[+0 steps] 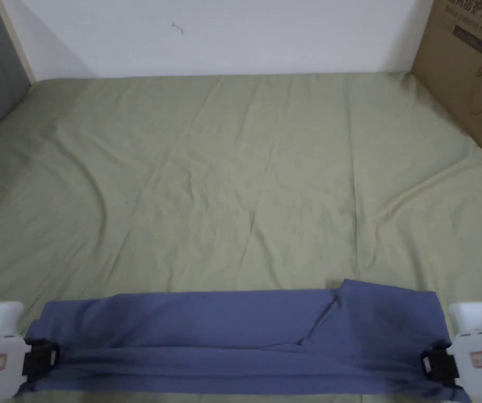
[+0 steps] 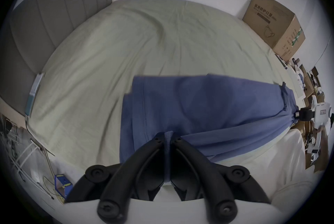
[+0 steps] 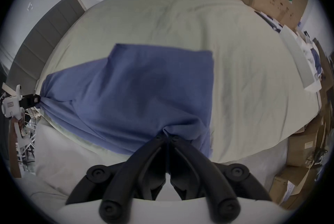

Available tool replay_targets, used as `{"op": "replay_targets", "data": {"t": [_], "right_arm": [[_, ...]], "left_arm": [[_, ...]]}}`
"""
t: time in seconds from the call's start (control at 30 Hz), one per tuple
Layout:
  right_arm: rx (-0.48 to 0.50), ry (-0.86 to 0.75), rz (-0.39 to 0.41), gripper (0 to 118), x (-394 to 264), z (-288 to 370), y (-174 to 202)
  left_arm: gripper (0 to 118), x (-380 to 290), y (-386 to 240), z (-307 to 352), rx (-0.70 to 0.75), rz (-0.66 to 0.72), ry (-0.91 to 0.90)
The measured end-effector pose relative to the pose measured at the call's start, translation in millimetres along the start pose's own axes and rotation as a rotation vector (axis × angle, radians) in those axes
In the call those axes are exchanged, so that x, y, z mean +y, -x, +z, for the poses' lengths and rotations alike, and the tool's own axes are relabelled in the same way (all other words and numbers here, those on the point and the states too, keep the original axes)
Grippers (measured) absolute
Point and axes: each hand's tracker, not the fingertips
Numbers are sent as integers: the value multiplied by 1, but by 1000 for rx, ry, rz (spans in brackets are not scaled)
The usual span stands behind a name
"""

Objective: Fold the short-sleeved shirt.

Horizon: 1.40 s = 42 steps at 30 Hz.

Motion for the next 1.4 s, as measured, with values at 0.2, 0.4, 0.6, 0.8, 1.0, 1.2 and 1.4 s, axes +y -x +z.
{"op": "replay_targets", "data": {"t": [0.2, 0.4, 0.6, 0.8, 1.0, 1.2, 1.4], "right_arm": [[4, -90, 8, 99, -5, 1, 3], [3, -345, 135, 91, 7, 49, 43], [82, -551, 72, 0, 14, 52, 110], [131, -546, 103, 0, 16, 35, 171], [135, -533, 136, 0, 17, 23, 205], [149, -482, 133, 0, 16, 14, 213], [167, -417, 137, 0, 17, 3, 212]], "left_arm": [[116, -13, 11, 12, -18, 103, -99], [115, -16, 33, 59, -59, 231, -207], [0, -39, 53, 63, -123, 369, -255], [0, -47, 55, 56, -220, 403, -208], [81, -24, 94, 27, -463, 544, -151], [81, -14, 105, -15, -501, 625, -57], [81, -11, 131, -39, -666, 750, -66]]}}
